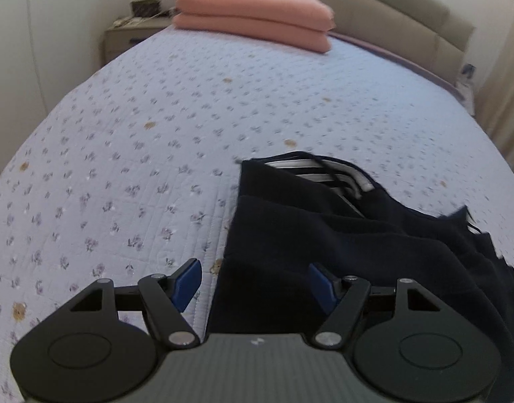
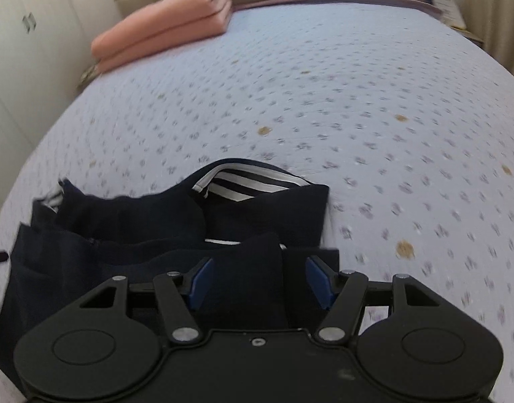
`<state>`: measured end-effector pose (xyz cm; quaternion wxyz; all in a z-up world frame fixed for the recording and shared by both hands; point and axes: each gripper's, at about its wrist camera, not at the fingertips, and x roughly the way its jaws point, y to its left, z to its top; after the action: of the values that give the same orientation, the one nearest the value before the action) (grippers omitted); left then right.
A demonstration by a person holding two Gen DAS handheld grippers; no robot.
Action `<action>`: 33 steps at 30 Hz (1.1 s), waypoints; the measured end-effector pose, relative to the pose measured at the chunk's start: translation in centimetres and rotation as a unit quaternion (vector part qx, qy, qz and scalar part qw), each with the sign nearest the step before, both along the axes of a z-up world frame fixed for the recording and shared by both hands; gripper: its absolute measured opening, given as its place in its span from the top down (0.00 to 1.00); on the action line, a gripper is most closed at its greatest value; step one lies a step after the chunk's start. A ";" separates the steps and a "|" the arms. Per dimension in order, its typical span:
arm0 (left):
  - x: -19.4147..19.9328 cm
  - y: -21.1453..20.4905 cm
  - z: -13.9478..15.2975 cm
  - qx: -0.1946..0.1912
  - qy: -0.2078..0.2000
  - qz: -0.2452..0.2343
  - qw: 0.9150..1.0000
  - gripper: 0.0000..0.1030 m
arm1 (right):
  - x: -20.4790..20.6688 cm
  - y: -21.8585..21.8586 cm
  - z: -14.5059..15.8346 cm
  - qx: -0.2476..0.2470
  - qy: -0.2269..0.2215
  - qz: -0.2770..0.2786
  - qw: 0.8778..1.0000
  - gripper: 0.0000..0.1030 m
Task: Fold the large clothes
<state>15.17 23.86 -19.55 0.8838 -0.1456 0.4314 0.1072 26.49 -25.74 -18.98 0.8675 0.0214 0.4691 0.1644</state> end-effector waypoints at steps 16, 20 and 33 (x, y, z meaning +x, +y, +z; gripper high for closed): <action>2.5 2.5 -4.1 -0.073 0.021 0.038 0.996 0.38 | -0.4 0.4 -0.7 -0.007 0.010 -0.028 1.000 0.94; 2.0 3.5 -3.6 -0.076 -0.001 0.043 0.996 0.35 | -1.0 0.9 -0.2 0.020 -0.002 -0.031 0.999 0.93; 4.2 0.2 -2.3 0.001 -0.017 -0.044 0.999 0.89 | -1.2 2.2 -1.7 -0.020 0.003 -0.027 0.999 0.92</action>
<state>19.38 24.07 -21.81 0.8953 -0.1270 0.4219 0.0659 25.33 -23.54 -20.71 0.8704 0.0167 0.4741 0.1317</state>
